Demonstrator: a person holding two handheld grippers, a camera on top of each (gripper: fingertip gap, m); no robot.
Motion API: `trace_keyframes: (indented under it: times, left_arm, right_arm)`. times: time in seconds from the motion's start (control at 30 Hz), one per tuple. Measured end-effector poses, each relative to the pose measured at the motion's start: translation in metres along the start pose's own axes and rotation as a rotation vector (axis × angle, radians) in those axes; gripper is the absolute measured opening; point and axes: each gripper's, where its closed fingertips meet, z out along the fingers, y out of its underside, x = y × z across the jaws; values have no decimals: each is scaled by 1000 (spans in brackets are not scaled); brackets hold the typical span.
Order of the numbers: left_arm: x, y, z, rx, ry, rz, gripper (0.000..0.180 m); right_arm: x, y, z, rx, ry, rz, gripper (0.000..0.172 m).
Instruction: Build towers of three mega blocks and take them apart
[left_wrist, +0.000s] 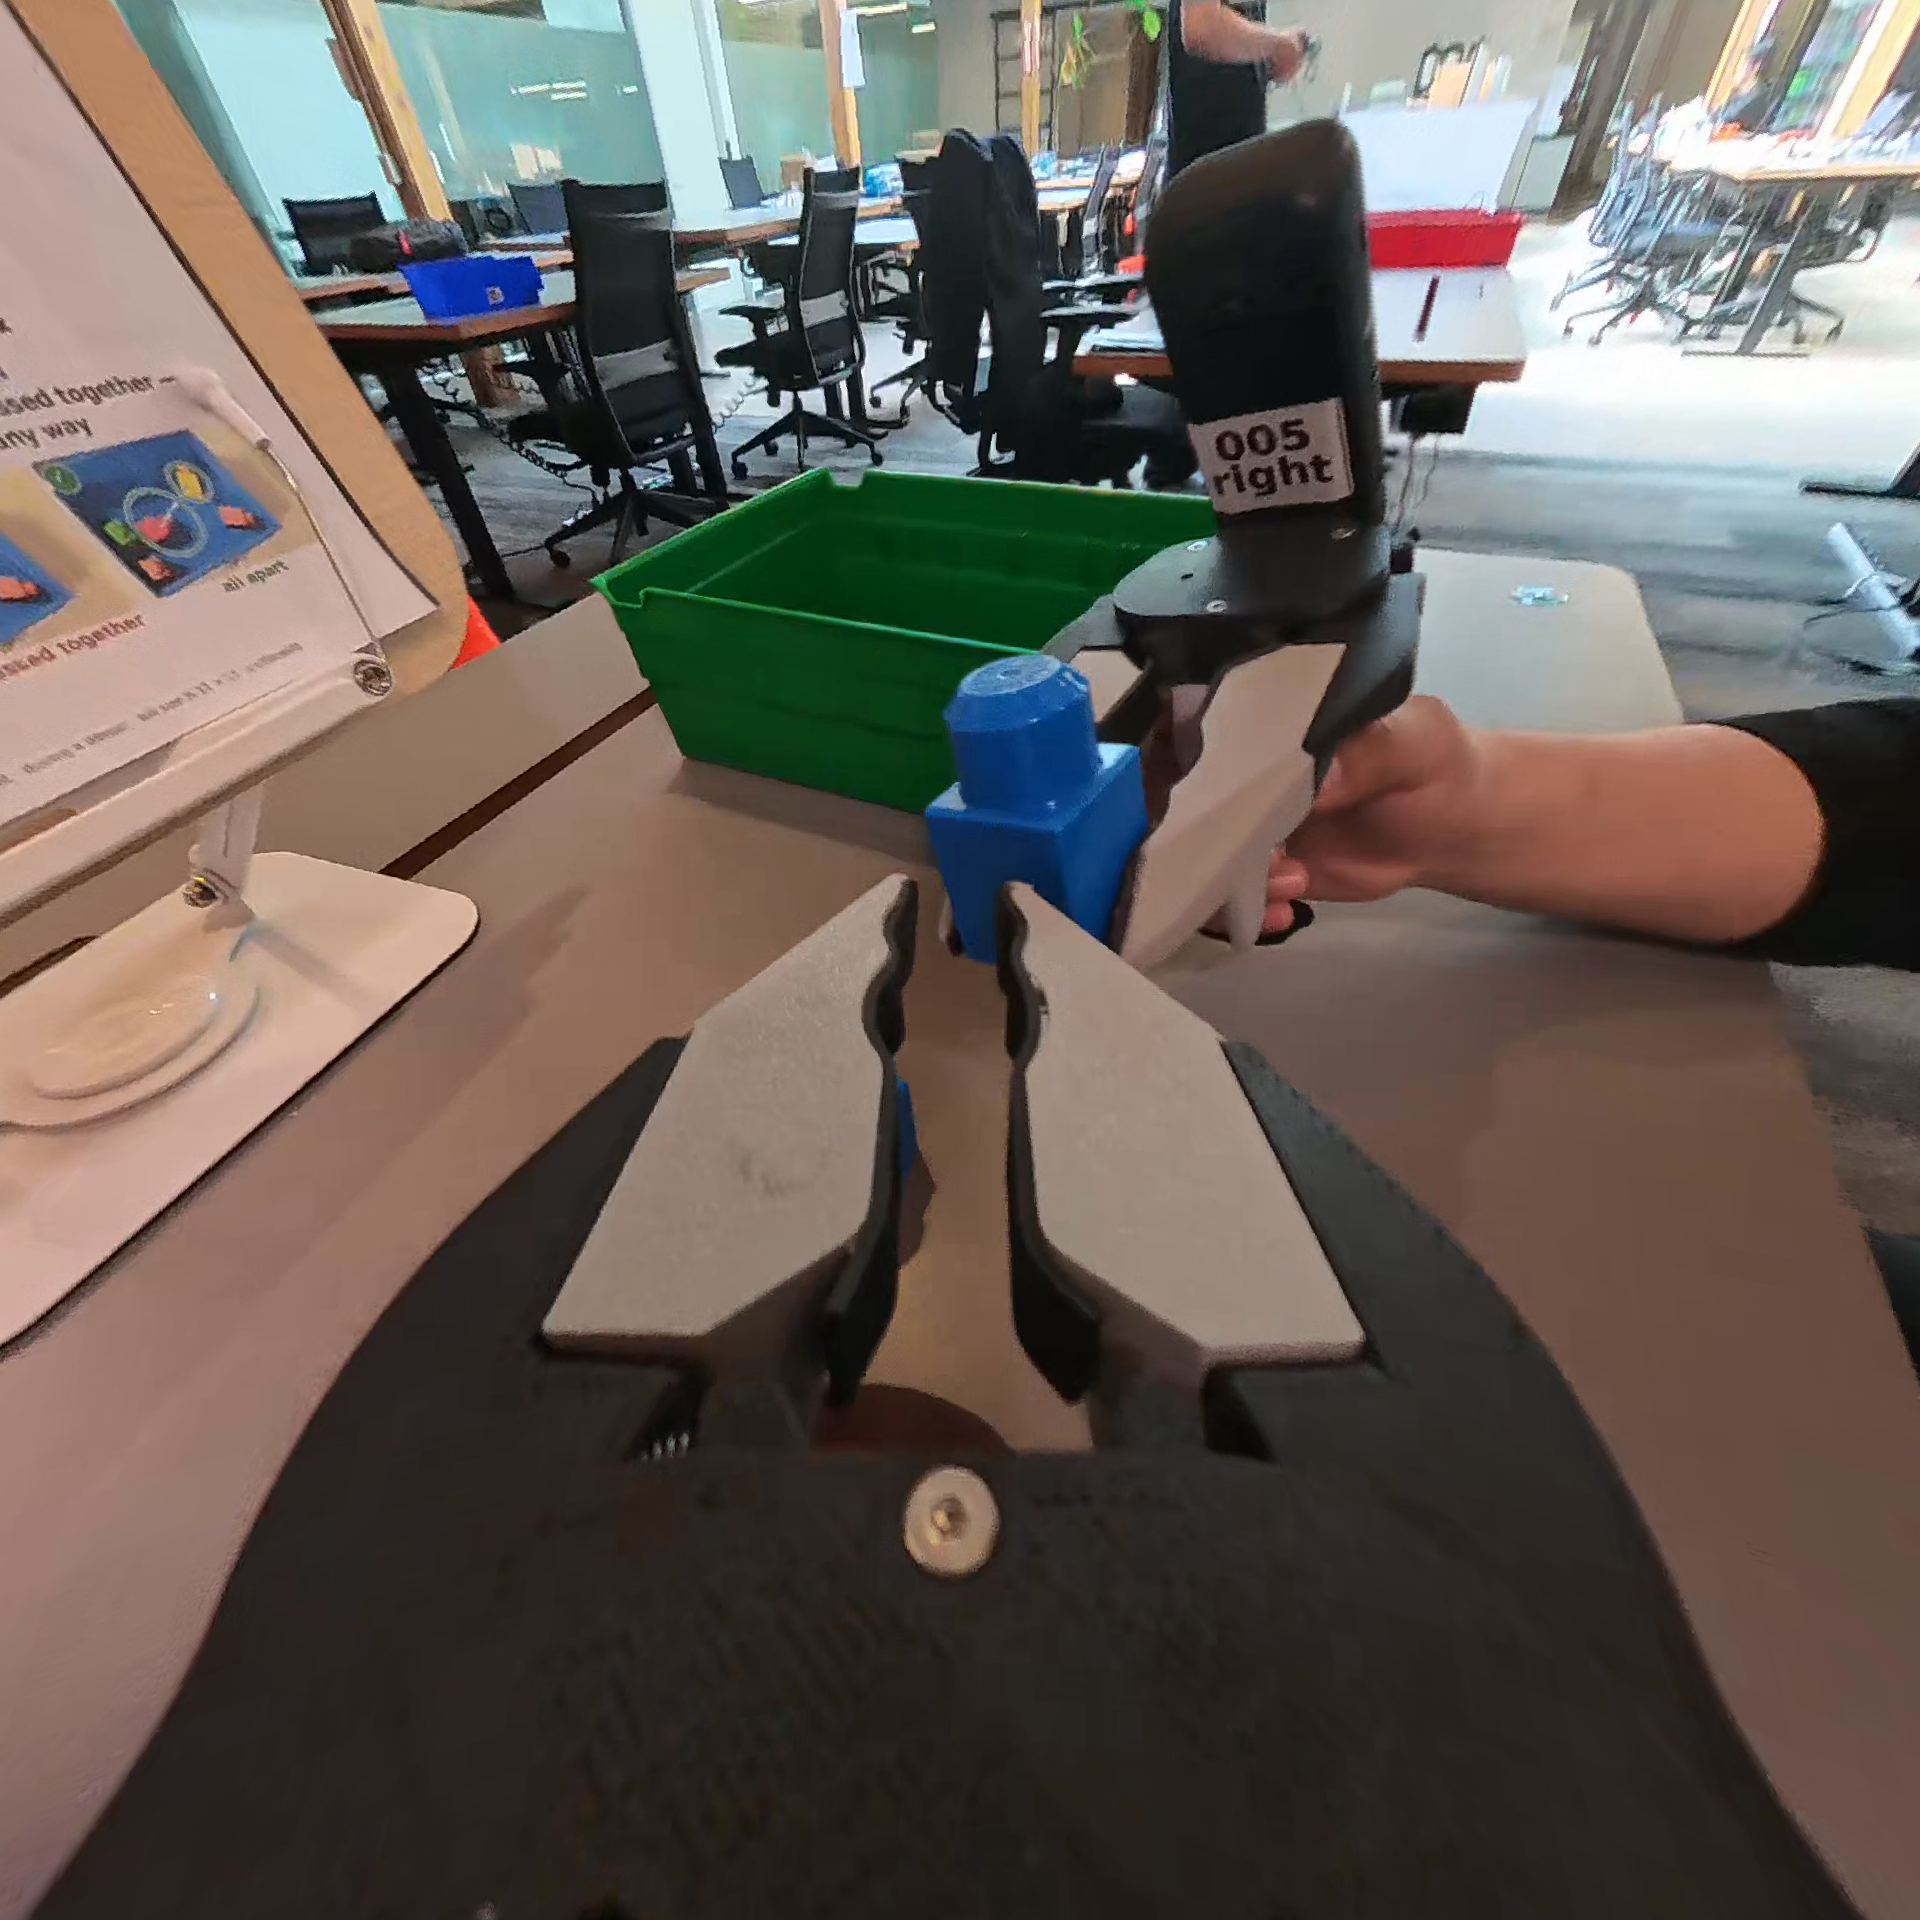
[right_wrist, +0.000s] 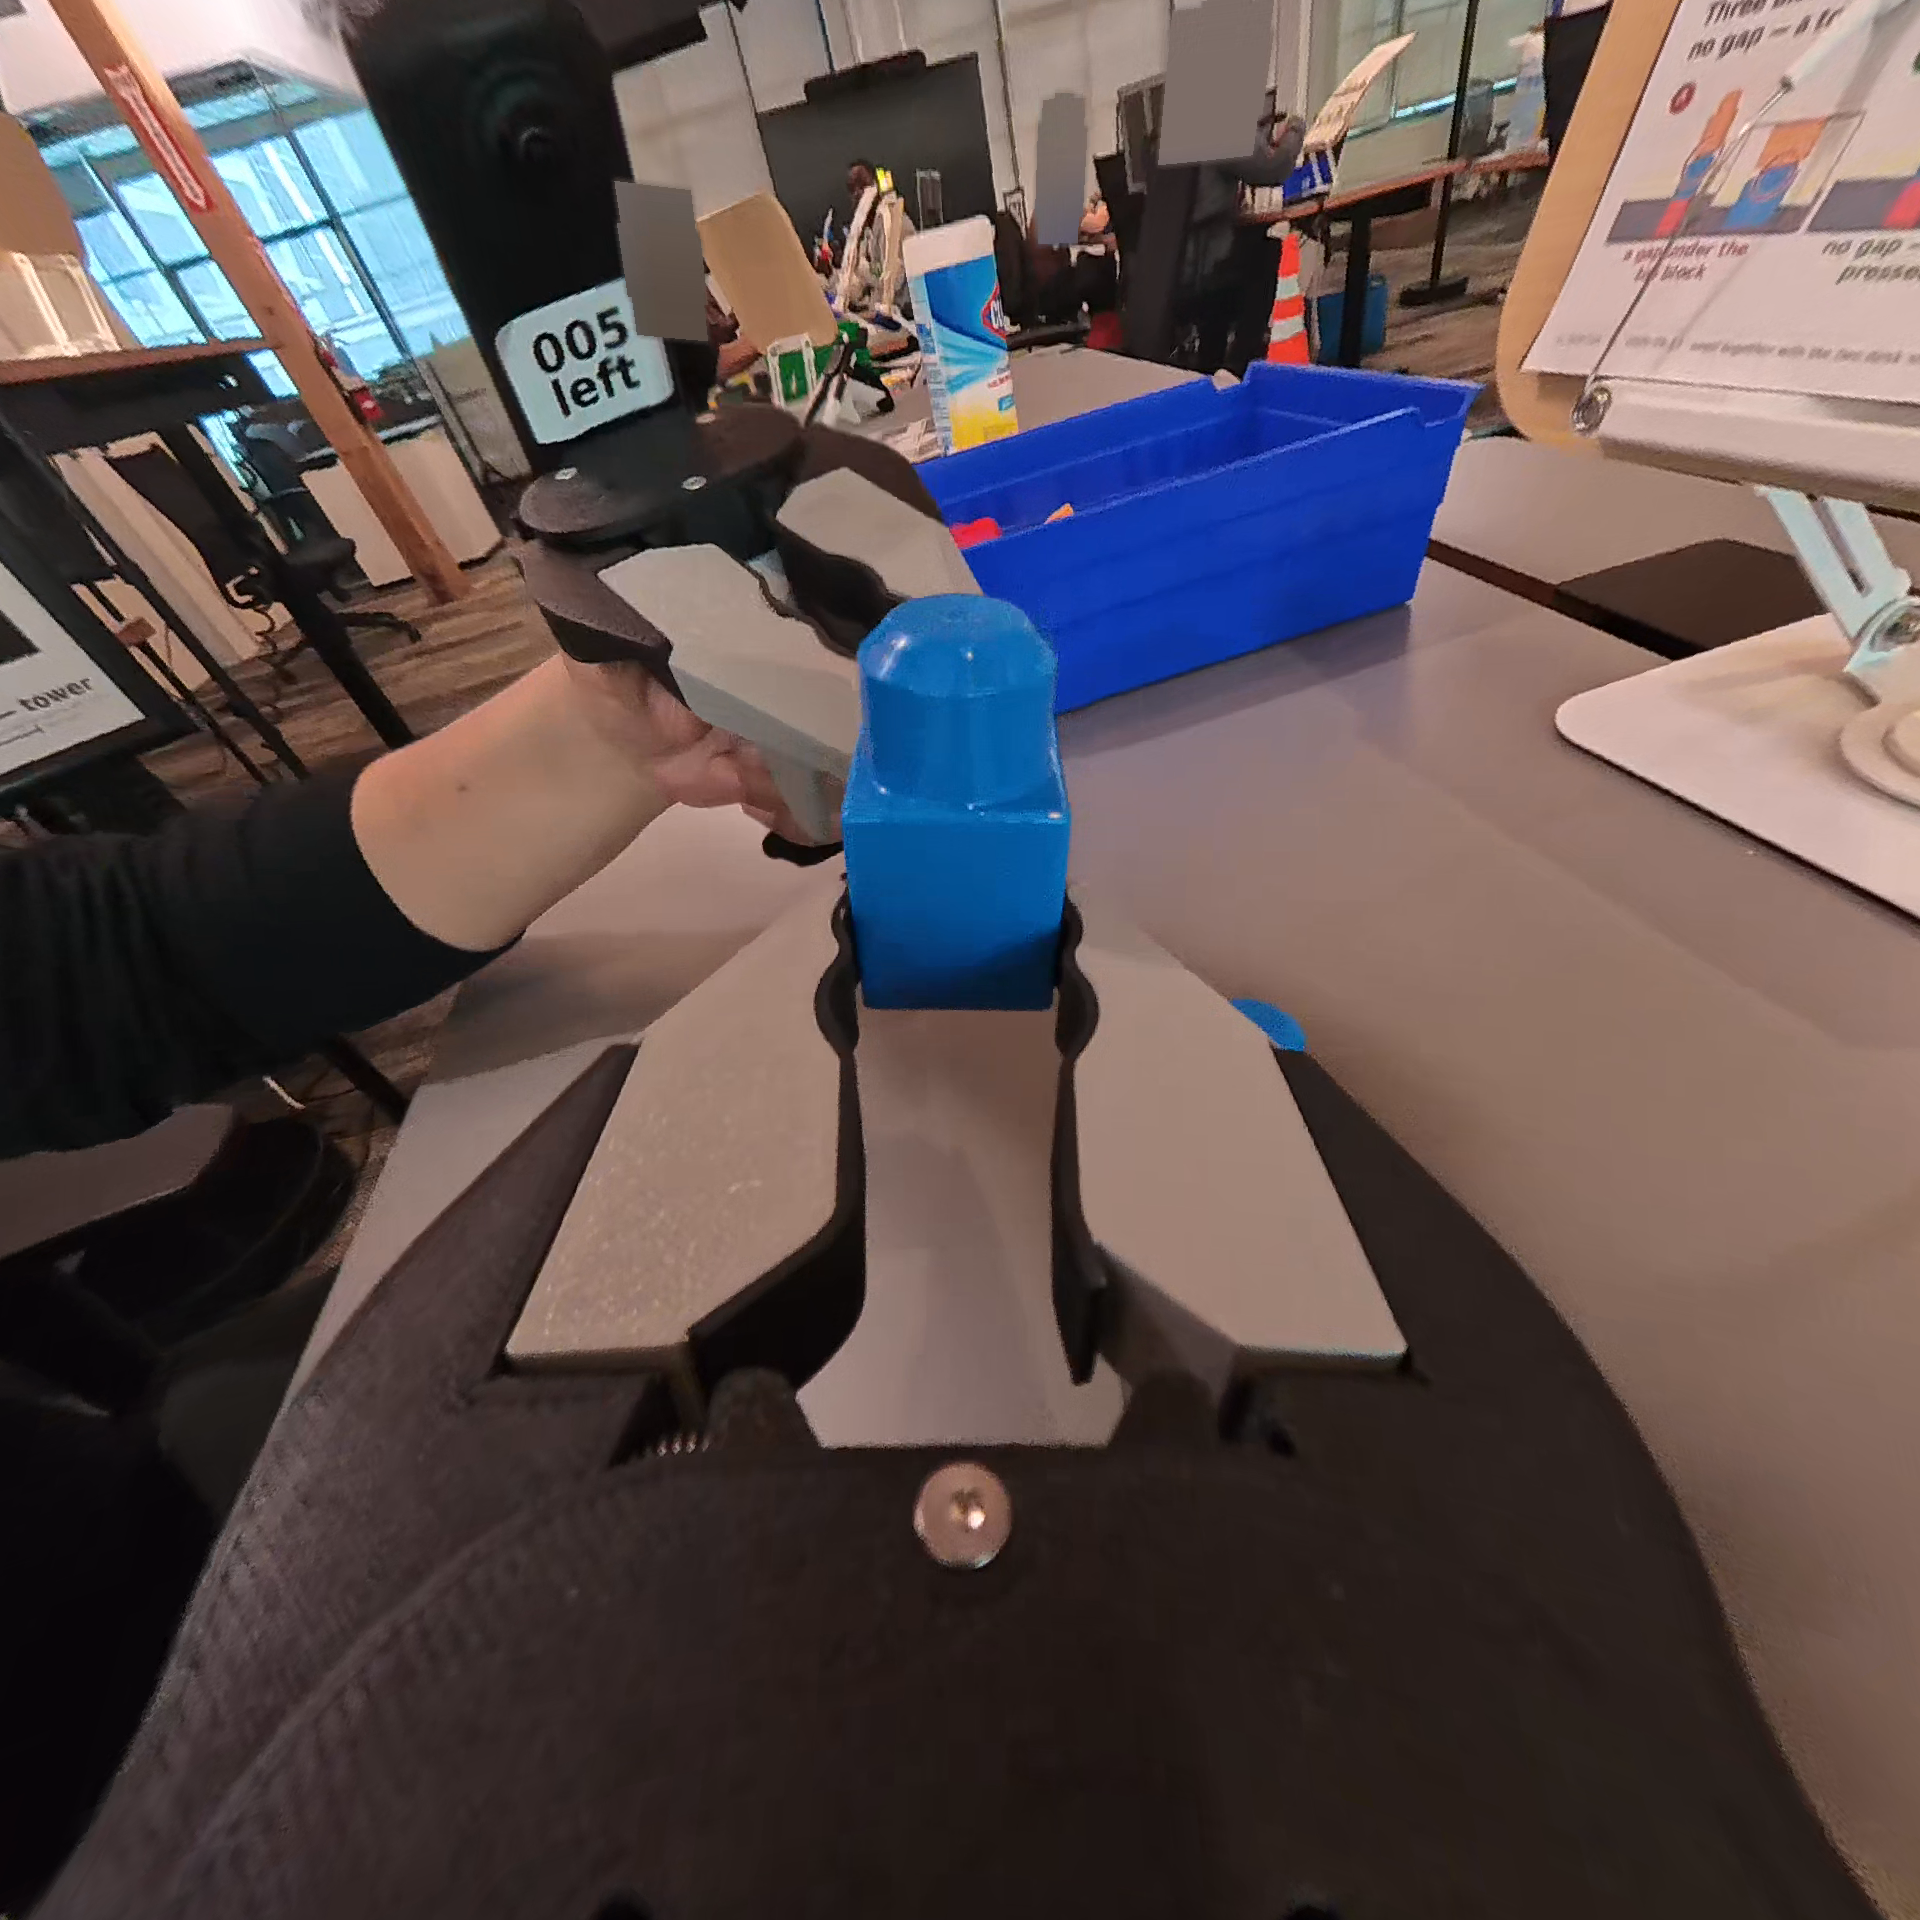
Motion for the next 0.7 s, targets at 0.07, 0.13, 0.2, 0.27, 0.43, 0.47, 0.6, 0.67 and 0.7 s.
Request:
trace_keyframes:
  times: [0.07, 0.13, 0.2, 0.27, 0.43, 0.47, 0.6, 0.67, 0.7]
  left_arm:
    - [0, 2, 2, 28, 30, -32, 10]
    - [2, 5, 2, 56, 55, -49, 8]
    - [3, 12, 3, 63, 68, -59, 7]
    - [0, 19, 3, 36, 54, -47, 9]
    - [3, 25, -6, 34, 81, -65, 26]
    - [5, 27, -7, 31, 93, -66, 27]
    - [15, 31, -8, 28, 163, -92, 20]
    - [23, 29, -9, 43, 209, -107, 14]
    - [26, 28, -10, 49, 229, -110, 15]
  right_arm:
    - [1, 5, 2, -27, 9, -19, 33]
    - [2, 12, 5, -67, 18, -37, 33]
    - [4, 20, 8, -114, 33, -59, 32]
    - [7, 27, 10, -146, 50, -80, 32]
    - [2, 34, 12, -191, 27, -89, 32]
    - [1, 36, 12, -207, 18, -96, 32]
    - [-6, 40, 11, -236, -19, -111, 32]
    - [-11, 41, 9, -241, -53, -105, 32]
    - [-12, 41, 8, -248, -63, -105, 32]
